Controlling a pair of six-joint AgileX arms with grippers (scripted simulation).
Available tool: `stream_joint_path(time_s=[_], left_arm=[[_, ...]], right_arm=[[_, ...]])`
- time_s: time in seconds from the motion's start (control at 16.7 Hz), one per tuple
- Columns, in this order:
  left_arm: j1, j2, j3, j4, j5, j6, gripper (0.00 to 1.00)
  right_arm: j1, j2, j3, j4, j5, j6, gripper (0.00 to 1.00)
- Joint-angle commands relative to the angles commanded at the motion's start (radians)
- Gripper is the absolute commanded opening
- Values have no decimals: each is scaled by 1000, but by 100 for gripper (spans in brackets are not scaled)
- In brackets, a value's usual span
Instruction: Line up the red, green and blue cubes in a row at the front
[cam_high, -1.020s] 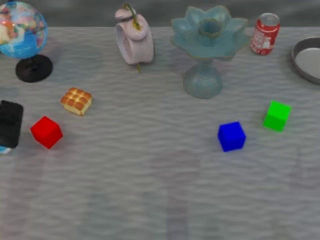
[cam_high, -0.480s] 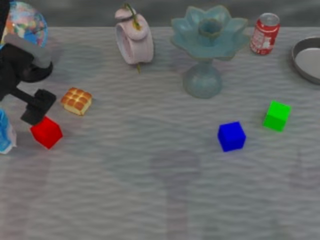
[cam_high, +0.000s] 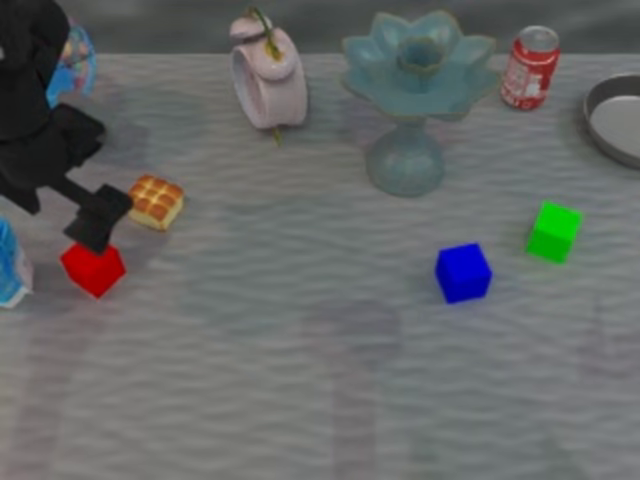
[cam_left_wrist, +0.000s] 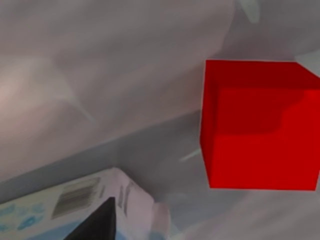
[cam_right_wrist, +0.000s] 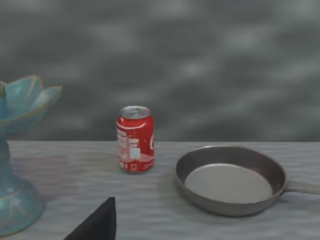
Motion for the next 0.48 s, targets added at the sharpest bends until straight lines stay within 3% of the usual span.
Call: stream_joint_path(time_s=[0.48], left_arm=[[2, 33, -45, 75, 0, 2, 100]], right_arm=[[0, 0, 0, 0, 0, 0, 100]])
